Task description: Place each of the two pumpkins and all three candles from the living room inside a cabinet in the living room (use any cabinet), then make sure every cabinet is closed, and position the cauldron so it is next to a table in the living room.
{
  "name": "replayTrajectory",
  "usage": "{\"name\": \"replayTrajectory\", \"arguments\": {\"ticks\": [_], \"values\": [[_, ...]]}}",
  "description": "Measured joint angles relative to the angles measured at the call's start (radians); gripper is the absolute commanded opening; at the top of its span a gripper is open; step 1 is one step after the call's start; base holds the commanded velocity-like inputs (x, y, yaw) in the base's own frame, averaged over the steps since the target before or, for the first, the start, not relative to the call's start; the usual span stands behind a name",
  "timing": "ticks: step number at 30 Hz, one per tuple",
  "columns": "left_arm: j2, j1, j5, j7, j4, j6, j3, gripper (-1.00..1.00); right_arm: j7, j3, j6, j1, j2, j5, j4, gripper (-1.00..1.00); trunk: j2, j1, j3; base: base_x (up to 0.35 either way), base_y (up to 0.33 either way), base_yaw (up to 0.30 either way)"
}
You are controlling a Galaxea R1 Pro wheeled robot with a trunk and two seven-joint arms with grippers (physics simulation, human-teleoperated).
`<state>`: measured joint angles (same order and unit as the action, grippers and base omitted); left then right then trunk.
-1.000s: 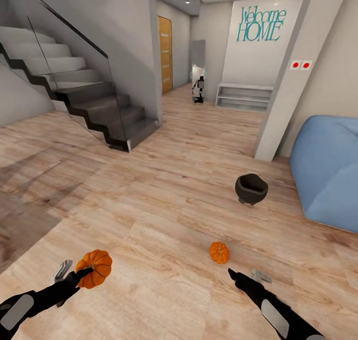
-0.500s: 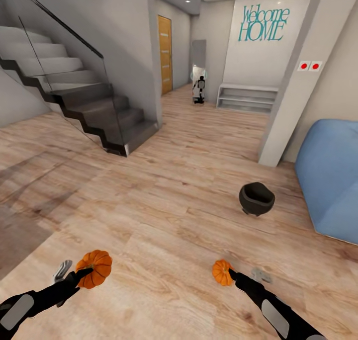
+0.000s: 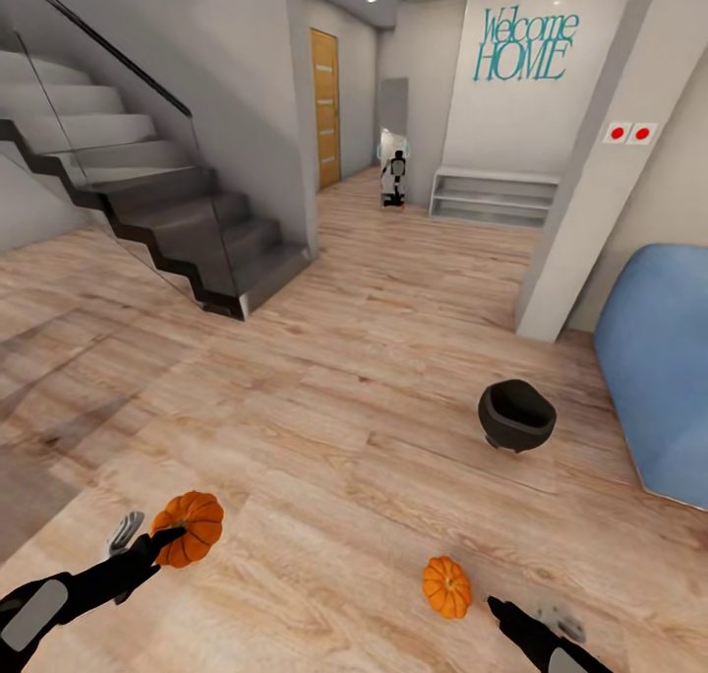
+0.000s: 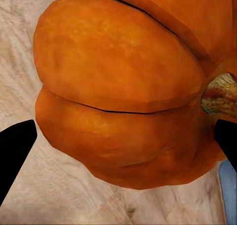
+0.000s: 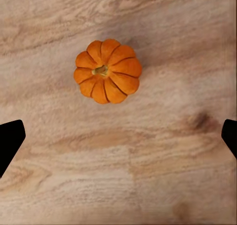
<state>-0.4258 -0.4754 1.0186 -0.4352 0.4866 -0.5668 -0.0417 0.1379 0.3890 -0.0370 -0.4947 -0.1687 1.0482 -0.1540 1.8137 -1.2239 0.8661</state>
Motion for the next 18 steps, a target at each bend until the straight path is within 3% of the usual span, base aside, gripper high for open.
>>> {"name": "replayTrajectory", "arguments": {"ticks": [6, 9, 18], "values": [[0.000, -0.003, 0.016, -0.003, 0.091, -0.019, 0.003, -1.00, 0.001, 0.000, -0.002, 0.000, 0.000, 0.004, 0.013, 1.00, 0.000, 0.000, 0.000, 0.325, -0.099, 0.000], [-0.001, -0.003, 0.018, -0.003, 0.164, -0.083, 0.007, -1.00, 0.006, 0.001, -0.004, 0.000, 0.001, 0.003, 0.010, 1.00, 0.000, 0.000, 0.000, 0.329, -0.096, 0.000], [-0.007, -0.004, 0.025, -0.004, 0.207, -0.127, 0.017, -1.00, 0.011, 0.002, -0.003, 0.000, 0.001, 0.003, 0.008, 1.00, 0.000, 0.000, 0.000, 0.328, -0.035, 0.000]]}}
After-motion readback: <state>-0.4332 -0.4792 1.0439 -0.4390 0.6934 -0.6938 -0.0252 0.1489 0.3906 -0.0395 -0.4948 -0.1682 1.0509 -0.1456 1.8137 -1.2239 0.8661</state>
